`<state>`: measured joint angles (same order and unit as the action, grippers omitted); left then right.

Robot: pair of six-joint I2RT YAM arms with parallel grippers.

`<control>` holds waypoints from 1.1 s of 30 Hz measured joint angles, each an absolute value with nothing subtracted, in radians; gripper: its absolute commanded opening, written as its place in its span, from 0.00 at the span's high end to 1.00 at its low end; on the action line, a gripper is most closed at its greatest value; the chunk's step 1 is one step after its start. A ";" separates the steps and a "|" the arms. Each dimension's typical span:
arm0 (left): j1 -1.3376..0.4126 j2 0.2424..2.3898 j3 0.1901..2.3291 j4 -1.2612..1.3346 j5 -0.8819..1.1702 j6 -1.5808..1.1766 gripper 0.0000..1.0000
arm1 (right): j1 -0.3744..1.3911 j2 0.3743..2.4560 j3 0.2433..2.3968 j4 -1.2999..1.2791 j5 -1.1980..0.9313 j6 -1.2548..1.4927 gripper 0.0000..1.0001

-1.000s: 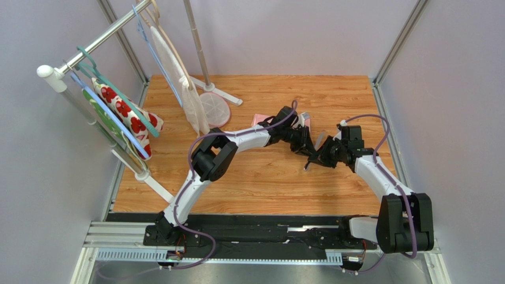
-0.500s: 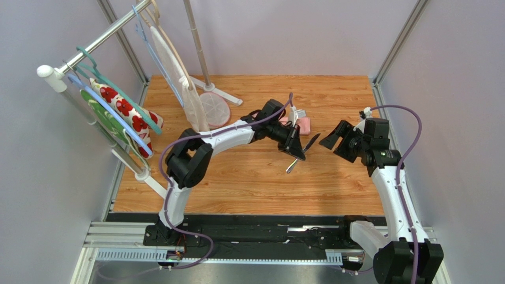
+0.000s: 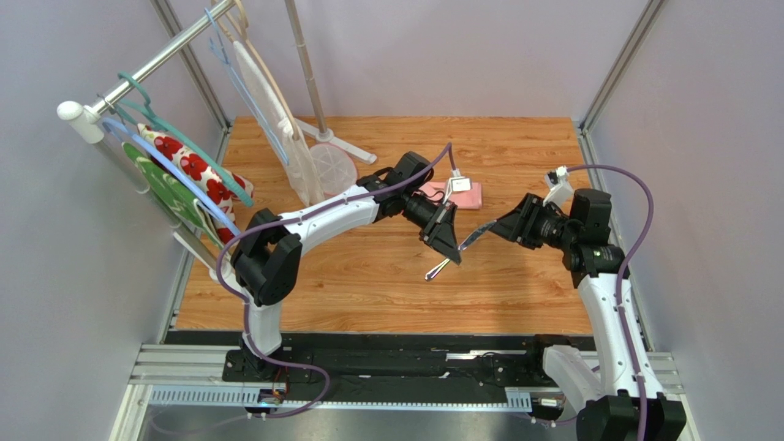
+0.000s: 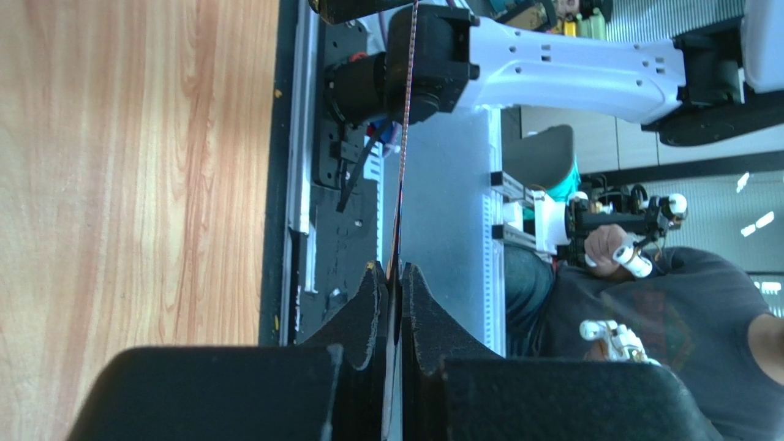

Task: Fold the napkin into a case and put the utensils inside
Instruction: Pass from the left arm to the right

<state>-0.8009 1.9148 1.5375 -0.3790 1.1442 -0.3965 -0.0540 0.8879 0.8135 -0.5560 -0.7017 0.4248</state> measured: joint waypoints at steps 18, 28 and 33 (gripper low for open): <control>-0.762 1.864 1.504 -0.604 1.184 -0.226 1.00 | -0.056 0.742 0.755 -0.480 -0.743 0.457 0.55; -0.757 1.862 1.490 -0.664 1.192 -0.180 1.00 | -0.048 0.862 0.752 -0.392 -0.961 0.469 0.60; -0.757 1.862 1.490 -0.669 1.206 -0.171 1.00 | -0.014 0.871 0.745 -0.353 -1.015 0.470 0.65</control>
